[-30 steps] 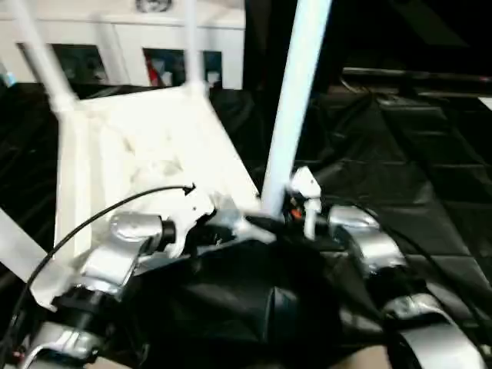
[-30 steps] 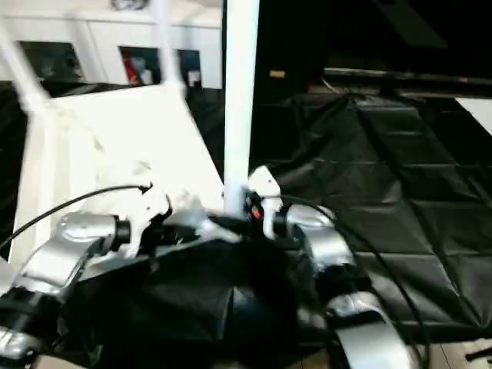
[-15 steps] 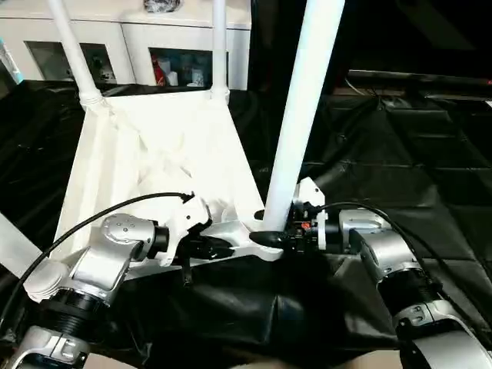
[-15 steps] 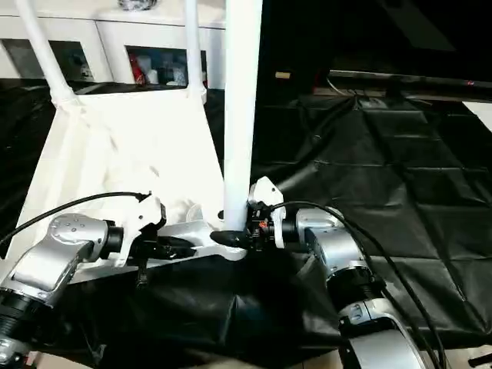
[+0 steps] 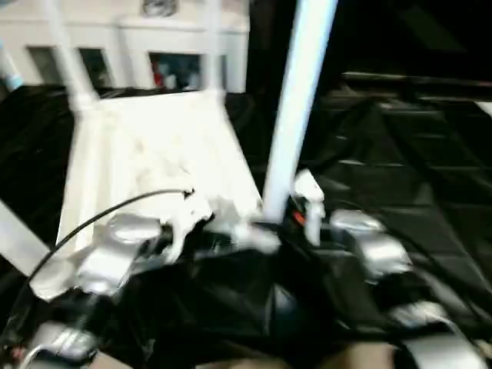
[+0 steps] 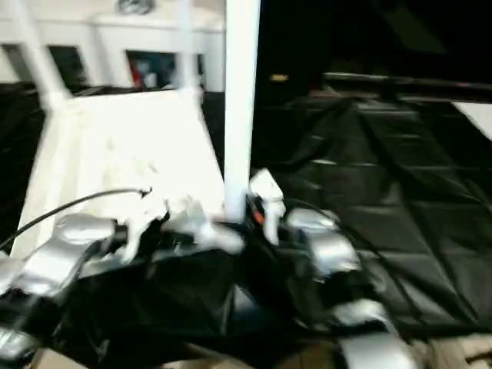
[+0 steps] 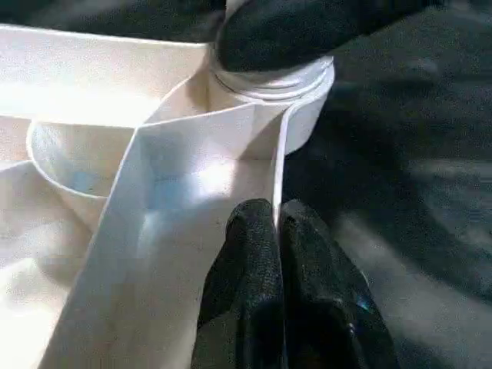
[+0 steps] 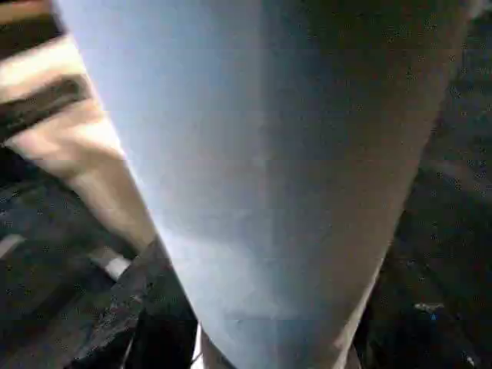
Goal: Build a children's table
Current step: Rotate leg to tighten
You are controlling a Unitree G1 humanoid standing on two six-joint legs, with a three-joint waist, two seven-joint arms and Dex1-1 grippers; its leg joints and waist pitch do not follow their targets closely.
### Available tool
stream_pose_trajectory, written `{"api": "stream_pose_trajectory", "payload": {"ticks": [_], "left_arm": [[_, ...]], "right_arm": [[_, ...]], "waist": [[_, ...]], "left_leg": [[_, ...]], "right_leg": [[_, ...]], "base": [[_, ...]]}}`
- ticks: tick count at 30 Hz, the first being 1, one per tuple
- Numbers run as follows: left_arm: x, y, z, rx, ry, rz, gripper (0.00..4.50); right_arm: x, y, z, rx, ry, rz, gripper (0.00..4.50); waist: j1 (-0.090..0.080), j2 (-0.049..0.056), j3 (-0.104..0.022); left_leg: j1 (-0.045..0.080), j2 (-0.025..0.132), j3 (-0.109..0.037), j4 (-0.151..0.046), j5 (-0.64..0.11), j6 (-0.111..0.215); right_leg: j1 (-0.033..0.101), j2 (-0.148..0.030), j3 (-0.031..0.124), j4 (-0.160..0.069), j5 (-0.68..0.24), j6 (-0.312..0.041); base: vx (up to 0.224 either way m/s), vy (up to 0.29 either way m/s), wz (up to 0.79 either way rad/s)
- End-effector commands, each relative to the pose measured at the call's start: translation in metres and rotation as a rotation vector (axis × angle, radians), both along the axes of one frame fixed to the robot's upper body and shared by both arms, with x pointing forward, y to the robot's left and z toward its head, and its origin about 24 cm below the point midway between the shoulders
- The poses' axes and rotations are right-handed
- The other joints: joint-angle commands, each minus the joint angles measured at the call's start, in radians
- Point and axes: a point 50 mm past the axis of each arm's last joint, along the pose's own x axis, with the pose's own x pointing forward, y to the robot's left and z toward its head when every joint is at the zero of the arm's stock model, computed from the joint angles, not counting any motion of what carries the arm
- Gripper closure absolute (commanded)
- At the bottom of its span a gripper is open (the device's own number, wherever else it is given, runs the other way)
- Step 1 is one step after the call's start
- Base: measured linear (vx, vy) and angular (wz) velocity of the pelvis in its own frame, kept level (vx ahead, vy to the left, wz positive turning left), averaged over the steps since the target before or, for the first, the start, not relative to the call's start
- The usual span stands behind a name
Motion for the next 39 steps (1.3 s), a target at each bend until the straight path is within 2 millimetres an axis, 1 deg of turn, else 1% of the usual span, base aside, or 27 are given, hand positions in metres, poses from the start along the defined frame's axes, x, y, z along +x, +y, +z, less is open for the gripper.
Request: {"api": "stream_pose_trajectory", "payload": {"ticks": [1, 2, 3, 4, 5, 6, 7, 8, 10, 14, 15, 16, 17, 18, 19, 20, 21, 22, 23, 24, 25, 27, 29, 30, 34, 38, 39], "left_arm": [[0.014, -0.019, 0.016, -0.029, -0.096, 0.060, 4.50], [0.016, -0.026, 0.017, -0.036, -0.107, 0.072, 4.50], [0.018, -0.030, 0.018, -0.041, -0.115, 0.080, 4.50], [0.018, -0.030, 0.018, -0.041, -0.115, 0.080, 4.50], [0.018, -0.036, 0.020, -0.051, -0.126, 0.074, 4.50], [0.018, -0.036, 0.020, -0.051, -0.126, 0.074, 4.50], [0.015, -0.046, 0.023, -0.073, -0.140, 0.022, 4.50], [0.015, -0.046, 0.023, -0.073, -0.140, 0.019, 4.50], [0.011, -0.052, 0.024, -0.092, -0.144, -0.031, 4.50], [0.005, -0.048, 0.022, -0.090, -0.129, -0.097, 4.50], [0.005, -0.048, 0.022, -0.090, -0.129, -0.097, 4.50], [0.003, -0.046, 0.022, -0.090, -0.123, -0.121, 4.50], [0.003, -0.045, 0.022, -0.089, -0.122, -0.124, 4.50], [-0.001, -0.040, 0.021, -0.083, -0.115, -0.153, 4.50], [-0.003, -0.037, 0.020, -0.076, -0.109, -0.168, 4.50], [-0.004, -0.035, 0.019, -0.070, -0.105, -0.179, 4.50], [-0.007, -0.030, 0.018, -0.058, -0.096, -0.206, 4.50], [-0.008, -0.028, 0.018, -0.052, -0.089, -0.217, 4.50], [-0.011, -0.024, 0.017, -0.042, -0.075, -0.240, 4.50], [-0.013, -0.022, 0.016, -0.036, -0.062, -0.254, 4.50], [-0.013, -0.022, 0.016, -0.036, -0.062, -0.254, 4.50], [-0.015, -0.017, 0.016, -0.030, -0.047, -0.277, 4.50], [-0.017, -0.015, 0.016, -0.030, -0.041, -0.292, 4.50], [-0.019, -0.012, 0.016, -0.030, -0.027, -0.312, 4.50], [-0.021, -0.008, 0.016, -0.023, -0.012, -0.332, 4.50], [-0.026, -0.001, 0.016, -0.023, 0.032, -0.369, 4.50], [-0.027, -0.001, 0.017, -0.027, 0.037, -0.375, 4.50]], "right_arm": [[-0.028, 0.043, -0.035, -0.007, 0.179, 0.114, 2.42], [-0.025, 0.047, -0.036, -0.012, 0.183, 0.047, 2.42], [-0.023, 0.049, -0.037, -0.016, 0.187, -0.001, 2.46], [-0.023, 0.049, -0.037, -0.016, 0.187, -0.001, 2.46], [-0.021, 0.053, -0.036, -0.015, 0.176, -0.027, 2.46], [-0.021, 0.053, -0.036, -0.015, 0.176, -0.027, 2.46], [-0.021, 0.059, -0.031, 0.005, 0.141, -0.003, 2.46], [-0.021, 0.059, -0.031, 0.006, 0.139, -0.001, 2.46], [-0.023, 0.063, -0.027, 0.020, 0.095, 0.061, 1.81], [-0.028, 0.064, -0.025, 0.063, 0.101, 0.155, 1.61], [-0.028, 0.064, -0.025, 0.063, 0.101, 0.155, 1.35], [-0.030, 0.063, -0.024, 0.076, 0.097, 0.194, 1.30], [-0.030, 0.062, -0.024, 0.076, 0.097, 0.199, 1.30], [-0.031, 0.058, -0.022, 0.077, 0.087, 0.250, 1.21], [-0.032, 0.054, -0.022, 0.071, 0.078, 0.273, 1.06], [-0.032, 0.051, -0.021, 0.066, 0.078, 0.287, 1.06], [-0.032, 0.043, -0.021, 0.058, 0.075, 0.321, 0.91], [-0.032, 0.039, -0.020, 0.053, 0.073, 0.337, 0.91], [-0.032, 0.032, -0.020, 0.045, 0.071, 0.369, 0.91], [-0.033, 0.027, -0.019, 0.036, 0.069, 0.396, 0.91], [-0.033, 0.027, -0.019, 0.036, 0.069, 0.396, 0.91], [-0.034, 0.019, -0.019, 0.027, 0.080, 0.430, 0.91], [-0.035, 0.015, -0.018, 0.027, 0.091, 0.450, 0.91], [-0.037, 0.009, -0.018, 0.025, 0.108, 0.481, 0.91], [-0.040, 0.000, -0.017, 0.025, 0.130, 0.533, 0.91], [-0.045, -0.010, -0.013, 0.039, 0.169, 0.615, 0.91], [-0.045, -0.011, -0.012, 0.040, 0.176, 0.623, 0.91]], "waist": [[-0.004, 0.002, -0.035], [-0.005, 0.003, -0.036], [-0.008, 0.004, -0.035], [-0.010, 0.003, -0.035], [-0.010, 0.002, -0.036], [-0.011, 0.003, -0.035], [-0.010, 0.003, -0.037], [-0.010, 0.002, -0.037], [-0.009, 0.001, -0.039], [-0.008, 0.001, -0.039], [-0.007, 0.001, -0.040], [-0.009, 0.000, -0.039], [-0.007, 0.001, -0.041], [-0.007, 0.000, -0.043], [-0.007, -0.004, -0.044], [-0.006, -0.002, -0.046], [-0.005, -0.001, -0.049], [-0.002, -0.001, -0.052], [-0.001, -0.001, -0.052], [0.002, 0.002, -0.053], [0.006, 0.001, -0.054], [0.011, 0.003, -0.053], [0.013, 0.004, -0.052], [0.014, 0.005, -0.051], [0.019, 0.004, -0.048], [0.028, 0.004, -0.049], [0.031, 0.003, -0.051]], "left_leg": [[0.004, 0.062, -0.050, -0.075, -0.353, -0.023], [0.006, 0.062, -0.049, -0.076, -0.354, -0.022], [0.012, 0.061, -0.048, -0.076, -0.364, -0.024], [0.015, 0.060, -0.047, -0.075, -0.379, -0.027], [0.016, 0.060, -0.048, -0.074, -0.382, -0.026], [0.015, 0.061, -0.048, -0.074, -0.385, -0.024], [0.015, 0.061, -0.047, -0.074, -0.385, -0.019], [0.014, 0.062, -0.046, -0.074, -0.383, -0.017], [0.010, 0.063, -0.044, -0.075, -0.364, -0.011], [0.006, 0.064, -0.042, -0.076, -0.339, 0.001], [0.004, 0.065, -0.041, -0.076, -0.332, 0.006], [0.000, 0.064, -0.042, -0.077, -0.320, 0.007], [0.002, 0.065, -0.041, -0.076, -0.315, 0.009], [0.001, 0.065, -0.040, -0.074, -0.300, 0.016], [0.000, 0.066, -0.038, -0.074, -0.287, 0.020], [-0.003, 0.066, -0.037, -0.072, -0.255, 0.029], [-0.003, 0.065, -0.035, -0.070, -0.223, 0.036], [-0.003, 0.063, -0.031, -0.065, -0.189, 0.049], [-0.005, 0.064, -0.030, -0.064, -0.174, 0.055], [-0.007, 0.065, -0.029, -0.062, -0.145, 0.068], [-0.007, 0.066, -0.028, -0.060, -0.125, 0.074], [-0.005, 0.067, -0.027, -0.060, -0.123, 0.078], [-0.005, 0.070, -0.027, -0.061, -0.133, 0.072], [-0.005, 0.071, -0.027, -0.061, -0.150, 0.066], [-0.002, 0.071, -0.027, -0.063, -0.187, 0.045], [-0.002, 0.072, -0.028, -0.063, -0.185, 0.044], [-0.002, 0.072, -0.028, -0.062, -0.170, 0.047]], "right_leg": [[0.019, -0.112, 0.057, -0.119, -0.592, -0.075], [0.016, -0.109, 0.058, -0.119, -0.583, -0.074], [0.010, -0.106, 0.059, -0.119, -0.569, -0.081], [0.007, -0.105, 0.059, -0.120, -0.567, -0.086], [0.008, -0.106, 0.059, -0.120, -0.568, -0.086], [0.007, -0.107, 0.059, -0.121, -0.563, -0.086], [0.007, -0.107, 0.061, -0.121, -0.552, -0.088], [0.007, -0.106, 0.062, -0.119, -0.540, -0.090], [0.009, -0.105, 0.064, -0.114, -0.492, -0.103], [0.014, -0.104, 0.066, -0.108, -0.442, -0.121], [0.016, -0.105, 0.067, -0.106, -0.430, -0.127], [0.020, -0.104, 0.066, -0.104, -0.422, -0.128], [0.019, -0.105, 0.067, -0.104, -0.413, -0.130], [0.021, -0.105, 0.068, -0.100, -0.380, -0.138], [0.023, -0.104, 0.068, -0.098, -0.358, -0.142], [0.026, -0.103, 0.068, -0.091, -0.304, -0.159], [0.029, -0.101, 0.066, -0.085, -0.249, -0.177], [0.031, -0.100, 0.066, -0.079, -0.189, -0.192], [0.033, -0.099, 0.066, -0.075, -0.159, -0.200], [0.036, -0.098, 0.064, -0.070, -0.107, -0.213], [0.036, -0.096, 0.062, -0.065, -0.068, -0.223], [0.036, -0.094, 0.060, -0.062, -0.052, -0.234], [0.036, -0.094, 0.059, -0.062, -0.063, -0.236], [0.036, -0.094, 0.058, -0.065, -0.087, -0.233], [0.033, -0.098, 0.060, -0.073, -0.168, -0.216], [0.034, -0.098, 0.061, -0.074, -0.191, -0.204], [0.034, -0.097, 0.060, -0.070, -0.171, -0.204]], "base": [[0.000, 0.000, 0.00], [0.000, 0.000, 0.00], [0.000, 0.000, 0.00], [0.000, 0.000, 0.00], [0.000, 0.000, 0.00], [0.000, 0.000, 0.00], [0.000, 0.000, 0.00], [0.000, 0.000, 0.00], [0.000, 0.000, 0.00], [0.000, 0.000, 0.00], [0.000, 0.000, 0.00], [0.000, 0.000, 0.00], [0.000, 0.000, 0.00], [0.000, 0.000, 0.00], [0.000, 0.000, 0.00], [0.000, 0.000, 0.00], [0.000, 0.000, 0.00], [0.000, 0.000, 0.00], [0.000, 0.000, 0.00], [0.000, 0.000, 0.00], [0.000, 0.000, 0.00], [0.000, 0.000, 0.00], [0.000, 0.000, 0.00], [0.000, 0.000, 0.00], [0.000, 0.000, 0.00], [0.000, 0.000, 0.00], [0.000, 0.000, 0.00]]}}
